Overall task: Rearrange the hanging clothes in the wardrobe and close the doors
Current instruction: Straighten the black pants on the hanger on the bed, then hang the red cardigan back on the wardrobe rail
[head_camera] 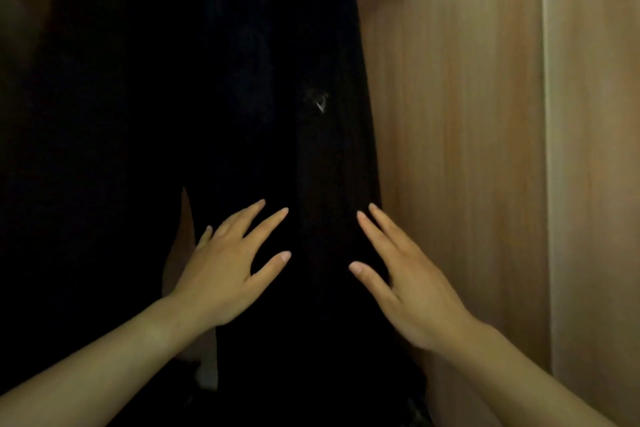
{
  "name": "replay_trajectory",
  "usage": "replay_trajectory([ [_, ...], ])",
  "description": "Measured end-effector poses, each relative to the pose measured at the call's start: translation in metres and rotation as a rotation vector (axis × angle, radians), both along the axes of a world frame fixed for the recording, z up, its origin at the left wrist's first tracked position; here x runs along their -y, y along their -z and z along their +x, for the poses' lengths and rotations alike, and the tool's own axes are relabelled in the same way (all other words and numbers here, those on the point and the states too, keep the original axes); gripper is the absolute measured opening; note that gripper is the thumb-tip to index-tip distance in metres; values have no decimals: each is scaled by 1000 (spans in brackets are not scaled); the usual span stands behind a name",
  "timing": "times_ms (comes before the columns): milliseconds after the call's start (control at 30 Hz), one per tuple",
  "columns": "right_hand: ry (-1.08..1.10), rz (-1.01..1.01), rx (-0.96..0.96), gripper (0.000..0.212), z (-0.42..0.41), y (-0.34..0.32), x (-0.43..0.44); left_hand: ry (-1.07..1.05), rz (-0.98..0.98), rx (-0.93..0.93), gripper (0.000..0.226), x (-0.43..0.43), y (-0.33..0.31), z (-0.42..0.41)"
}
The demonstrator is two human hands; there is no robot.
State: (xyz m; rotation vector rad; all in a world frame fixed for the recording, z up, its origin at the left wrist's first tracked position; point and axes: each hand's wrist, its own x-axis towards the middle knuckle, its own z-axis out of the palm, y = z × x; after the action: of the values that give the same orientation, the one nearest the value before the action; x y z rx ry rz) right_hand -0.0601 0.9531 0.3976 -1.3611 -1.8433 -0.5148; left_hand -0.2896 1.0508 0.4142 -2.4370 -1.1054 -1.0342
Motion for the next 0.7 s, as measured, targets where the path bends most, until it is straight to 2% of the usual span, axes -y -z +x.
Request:
replay_trajectory([
  [167,64,-216,-36,67,8,95,74,7,-222,-89,78,68,91,8],
  [333,142,-350,-50,70,3,177,151,62,-341,-215,72,145,182,13],
  [533,274,-497,-125,76,-8,263,236,230,-415,-301,68,214,265,22],
  [700,477,-656,-254,70,-25,322,304,410,-495,-401,63,248,319,40],
])
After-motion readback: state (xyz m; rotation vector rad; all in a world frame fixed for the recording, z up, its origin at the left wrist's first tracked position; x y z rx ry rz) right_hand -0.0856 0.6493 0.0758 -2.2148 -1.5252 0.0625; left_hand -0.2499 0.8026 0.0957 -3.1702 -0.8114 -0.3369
